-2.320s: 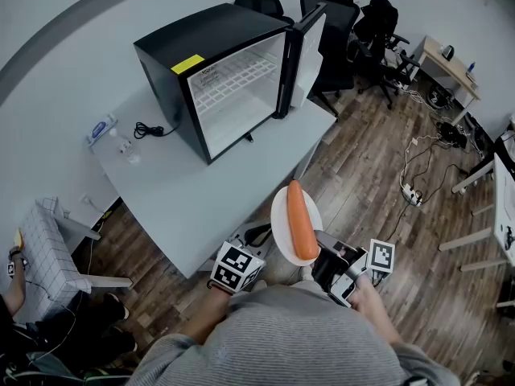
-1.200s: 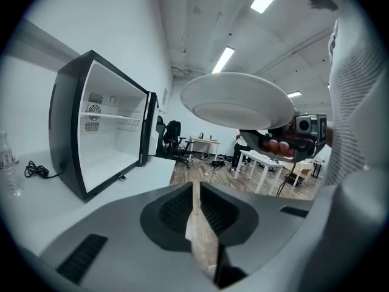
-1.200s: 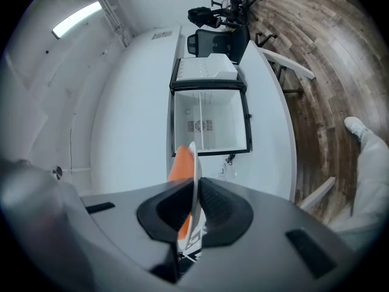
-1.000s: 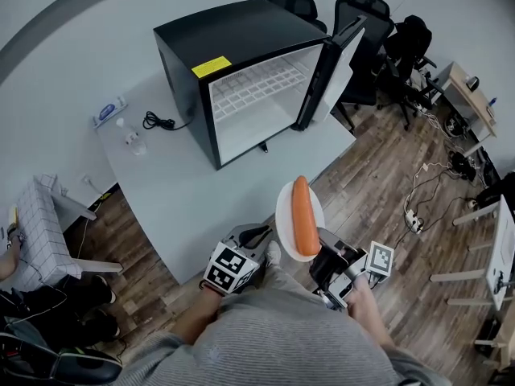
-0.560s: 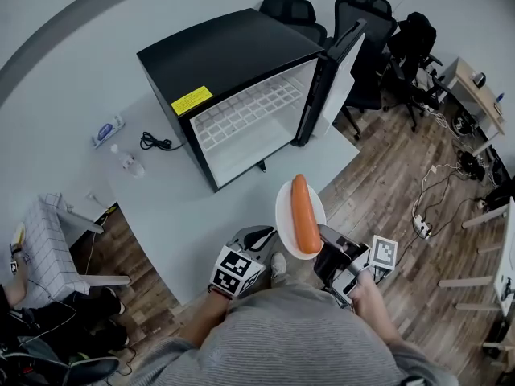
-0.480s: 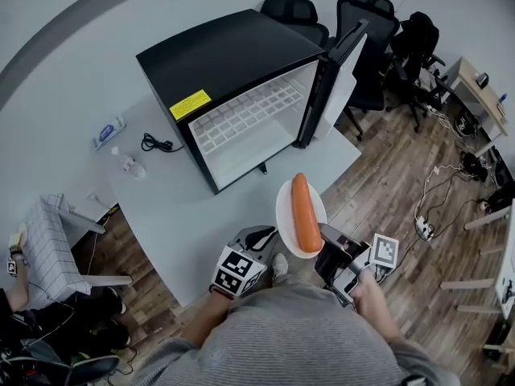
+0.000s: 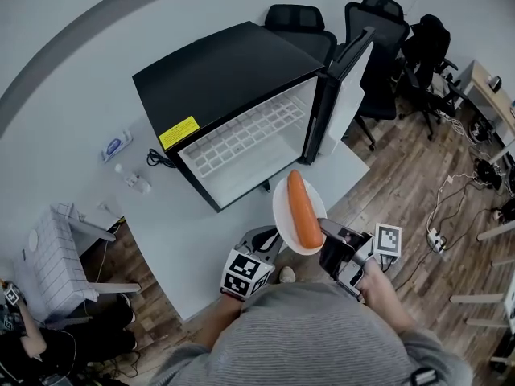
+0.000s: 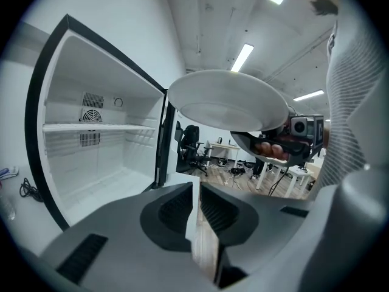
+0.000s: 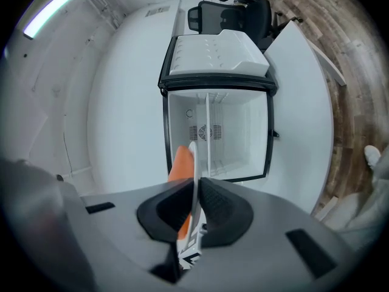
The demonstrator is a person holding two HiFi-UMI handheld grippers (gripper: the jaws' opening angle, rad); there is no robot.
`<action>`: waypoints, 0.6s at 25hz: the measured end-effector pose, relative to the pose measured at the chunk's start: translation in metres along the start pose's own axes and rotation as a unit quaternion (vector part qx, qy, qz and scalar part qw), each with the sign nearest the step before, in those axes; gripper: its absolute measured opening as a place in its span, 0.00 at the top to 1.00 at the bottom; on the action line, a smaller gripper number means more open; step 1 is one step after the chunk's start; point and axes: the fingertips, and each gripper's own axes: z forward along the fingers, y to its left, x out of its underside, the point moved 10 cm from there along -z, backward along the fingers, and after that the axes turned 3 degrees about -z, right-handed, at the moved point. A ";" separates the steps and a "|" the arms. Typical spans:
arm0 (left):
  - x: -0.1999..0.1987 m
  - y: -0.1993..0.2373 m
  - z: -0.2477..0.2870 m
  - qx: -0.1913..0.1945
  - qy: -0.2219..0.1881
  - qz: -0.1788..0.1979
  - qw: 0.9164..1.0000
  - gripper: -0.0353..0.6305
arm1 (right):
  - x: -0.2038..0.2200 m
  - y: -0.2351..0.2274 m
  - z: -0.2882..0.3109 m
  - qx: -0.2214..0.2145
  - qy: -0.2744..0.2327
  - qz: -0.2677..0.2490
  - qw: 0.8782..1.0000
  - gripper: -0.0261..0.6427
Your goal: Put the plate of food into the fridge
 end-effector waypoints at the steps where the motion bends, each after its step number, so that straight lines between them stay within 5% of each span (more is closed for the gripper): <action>1: -0.002 0.001 0.003 -0.004 -0.003 -0.002 1.000 0.88 | -0.005 0.000 0.002 0.000 0.005 -0.002 1.000 0.92; 15: -0.011 0.025 0.014 -0.006 0.008 -0.002 1.000 0.88 | -0.029 -0.004 0.038 0.000 0.016 0.006 1.000 0.92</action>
